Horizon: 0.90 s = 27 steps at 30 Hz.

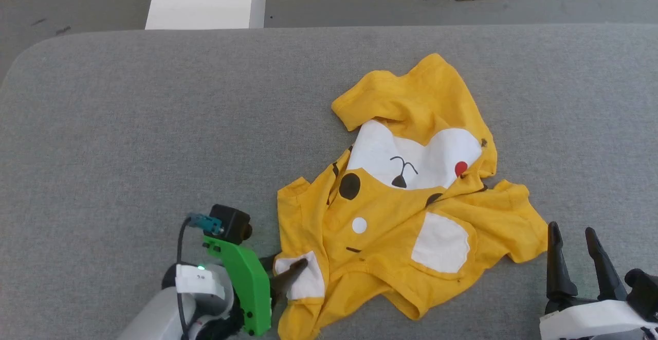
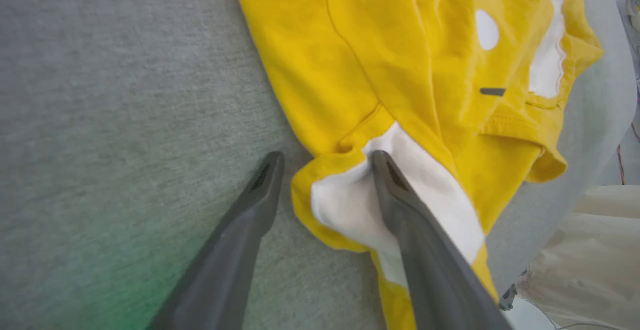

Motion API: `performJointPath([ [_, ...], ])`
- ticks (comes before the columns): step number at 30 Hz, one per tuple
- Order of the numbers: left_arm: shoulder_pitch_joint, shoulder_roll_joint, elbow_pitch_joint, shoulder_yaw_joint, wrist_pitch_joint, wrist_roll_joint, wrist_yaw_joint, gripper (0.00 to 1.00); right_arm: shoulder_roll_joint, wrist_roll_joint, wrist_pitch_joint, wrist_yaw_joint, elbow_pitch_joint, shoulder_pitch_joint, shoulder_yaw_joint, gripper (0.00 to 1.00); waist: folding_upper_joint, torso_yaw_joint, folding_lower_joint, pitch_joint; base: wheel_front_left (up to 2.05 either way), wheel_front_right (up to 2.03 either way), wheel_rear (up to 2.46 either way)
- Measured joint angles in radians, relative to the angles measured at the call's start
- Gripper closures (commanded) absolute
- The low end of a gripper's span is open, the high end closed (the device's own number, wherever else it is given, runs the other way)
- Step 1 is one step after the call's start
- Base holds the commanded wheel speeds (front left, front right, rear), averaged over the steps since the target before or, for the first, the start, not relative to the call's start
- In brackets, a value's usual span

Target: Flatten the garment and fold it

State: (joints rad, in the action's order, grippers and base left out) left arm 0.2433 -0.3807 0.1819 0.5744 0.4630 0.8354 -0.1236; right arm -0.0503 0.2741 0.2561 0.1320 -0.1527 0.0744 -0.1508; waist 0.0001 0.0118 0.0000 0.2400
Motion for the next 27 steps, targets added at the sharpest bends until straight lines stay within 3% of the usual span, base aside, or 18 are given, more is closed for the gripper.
performJointPath([
  [6, 0.003, 0.063, 0.064, 0.059, -0.120, 0.056, -0.004, 1.00, 0.000, 0.000, 0.000, 0.000, -0.002, 0.000, -0.008, 0.00, 0.0000, -0.002, 0.0000, -0.012, 0.00, 0.00, 0.00],
  [11, 0.005, 0.053, 0.105, 0.007, -0.296, 0.023, -0.001, 1.00, 0.000, 0.000, 0.000, 0.000, -0.007, 0.001, -0.017, 0.00, 0.0000, 0.009, 0.0000, -0.028, 0.00, 0.00, 0.00],
  [15, 0.013, -0.040, 0.102, -0.069, -0.409, -0.054, 0.066, 1.00, 0.000, -0.002, 0.000, 0.000, -0.008, 0.005, -0.020, 0.00, 0.0000, 0.022, 0.0000, -0.042, 0.00, 0.00, 0.00],
  [20, 0.009, -0.139, 0.032, -0.119, -0.456, -0.129, 0.159, 1.00, 0.000, -0.003, 0.000, 0.000, -0.013, 0.014, -0.018, 0.00, 0.0000, 0.039, 0.0000, -0.057, 0.00, 0.00, 0.00],
  [26, -0.069, -0.161, -0.029, -0.112, -0.415, -0.142, 0.239, 1.00, 0.000, -0.010, 0.000, 0.000, -0.024, 0.014, -0.007, 0.00, 0.0000, 0.052, 0.0000, -0.058, 0.00, 0.00, 0.00],
  [27, -0.085, -0.158, -0.030, -0.105, -0.410, -0.142, 0.244, 0.78, 0.000, -0.011, 0.000, 0.000, -0.026, 0.014, -0.005, 0.00, 0.0000, 0.055, 0.0000, -0.058, 0.00, 0.00, 0.00],
])
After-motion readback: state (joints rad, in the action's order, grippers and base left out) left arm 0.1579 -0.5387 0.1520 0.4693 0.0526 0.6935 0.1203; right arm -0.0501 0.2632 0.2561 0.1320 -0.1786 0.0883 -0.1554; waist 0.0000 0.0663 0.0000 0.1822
